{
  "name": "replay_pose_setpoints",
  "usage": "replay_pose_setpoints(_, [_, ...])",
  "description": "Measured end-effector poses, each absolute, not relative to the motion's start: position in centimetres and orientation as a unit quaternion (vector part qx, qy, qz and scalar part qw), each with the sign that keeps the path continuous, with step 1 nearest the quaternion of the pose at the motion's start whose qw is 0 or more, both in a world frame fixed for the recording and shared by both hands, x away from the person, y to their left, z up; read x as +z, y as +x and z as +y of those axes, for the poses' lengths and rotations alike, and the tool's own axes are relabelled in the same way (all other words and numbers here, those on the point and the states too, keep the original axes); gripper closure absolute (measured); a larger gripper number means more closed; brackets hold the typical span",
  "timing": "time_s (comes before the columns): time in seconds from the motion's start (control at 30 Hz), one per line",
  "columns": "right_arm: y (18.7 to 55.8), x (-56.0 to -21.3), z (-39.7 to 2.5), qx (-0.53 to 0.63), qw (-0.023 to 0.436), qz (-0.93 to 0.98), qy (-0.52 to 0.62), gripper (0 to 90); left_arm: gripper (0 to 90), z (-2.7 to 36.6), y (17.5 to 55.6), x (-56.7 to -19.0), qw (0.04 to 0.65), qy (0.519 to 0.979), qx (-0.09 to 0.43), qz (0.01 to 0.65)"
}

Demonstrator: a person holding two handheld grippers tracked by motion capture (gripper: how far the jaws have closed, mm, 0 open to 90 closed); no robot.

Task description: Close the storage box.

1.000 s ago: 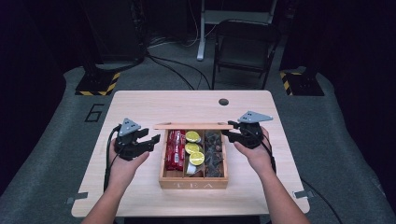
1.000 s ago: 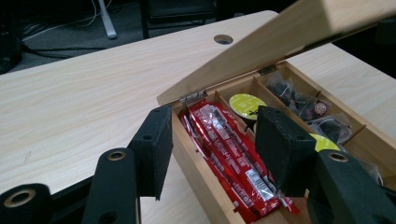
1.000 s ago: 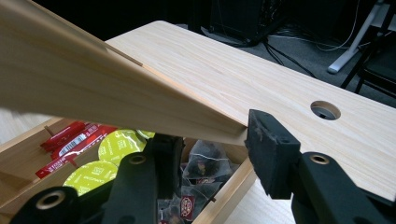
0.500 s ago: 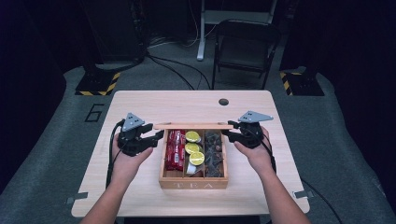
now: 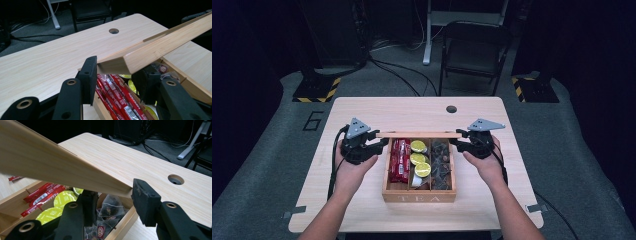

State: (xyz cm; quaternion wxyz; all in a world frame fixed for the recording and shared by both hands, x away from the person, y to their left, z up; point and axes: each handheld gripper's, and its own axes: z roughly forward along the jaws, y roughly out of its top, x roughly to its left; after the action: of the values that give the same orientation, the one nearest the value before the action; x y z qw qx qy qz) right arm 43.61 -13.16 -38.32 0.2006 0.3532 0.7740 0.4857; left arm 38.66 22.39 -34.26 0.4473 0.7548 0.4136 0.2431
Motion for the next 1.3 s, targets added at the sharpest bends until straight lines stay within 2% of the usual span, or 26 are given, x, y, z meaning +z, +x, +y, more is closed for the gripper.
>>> replay_pose_setpoints(0.83, [42.9,-37.6,-13.7,0.495,0.190,0.770,0.356,56.8,56.8,22.4,39.3,-33.8,0.448,0.754,0.238,0.417])
replay_pose_setpoints(1.3, [41.0,-34.6,-13.5,0.492,0.203,0.776,0.338,55.1,56.8,22.4,39.6,-33.7,0.448,0.755,0.241,0.414])
